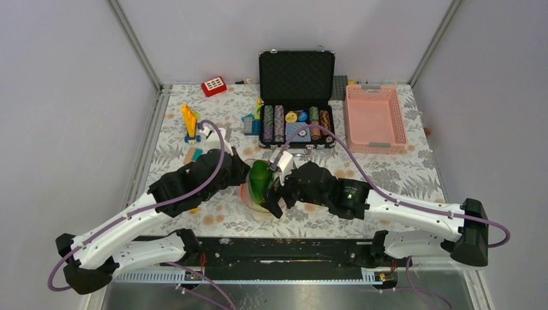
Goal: Place the food in the zip-top bag and seal the zipper
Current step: Adjust the fake vegetable in the zipper food storage bag, then zip the zipper food storage bag at the center of the board.
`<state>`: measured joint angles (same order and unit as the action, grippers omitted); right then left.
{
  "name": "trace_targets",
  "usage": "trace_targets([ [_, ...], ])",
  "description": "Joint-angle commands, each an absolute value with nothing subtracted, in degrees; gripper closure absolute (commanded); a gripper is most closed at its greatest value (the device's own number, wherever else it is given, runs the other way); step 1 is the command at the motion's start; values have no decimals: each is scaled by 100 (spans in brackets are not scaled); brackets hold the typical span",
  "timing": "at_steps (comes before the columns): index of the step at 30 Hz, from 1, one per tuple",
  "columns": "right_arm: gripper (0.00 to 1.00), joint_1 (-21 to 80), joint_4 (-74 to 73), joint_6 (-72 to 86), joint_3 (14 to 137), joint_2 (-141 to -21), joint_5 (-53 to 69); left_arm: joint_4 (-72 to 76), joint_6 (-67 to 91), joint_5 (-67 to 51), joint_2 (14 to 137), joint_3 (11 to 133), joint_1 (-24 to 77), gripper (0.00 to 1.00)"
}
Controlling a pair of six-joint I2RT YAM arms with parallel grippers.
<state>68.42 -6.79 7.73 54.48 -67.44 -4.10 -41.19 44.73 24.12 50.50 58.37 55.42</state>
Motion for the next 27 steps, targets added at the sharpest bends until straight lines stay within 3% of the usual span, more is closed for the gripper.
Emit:
trace_targets([
  [1,1,6831,-299,416,5249,-6441,76,-3603,4601,2669,4925,5832,5511,100],
  [13,0,6834,90,457,4496,-5146,-561,-3612,4636,2709,4941,5793,5516,100],
  [20,1,6831,-274,826,3527,-4099,-1754,-3860,4810,2830,4931,5794,5511,100],
  [27,5,6821,1345,245,1895,-3116,-1050,-4223,5121,3065,5041,5824,5506,100],
])
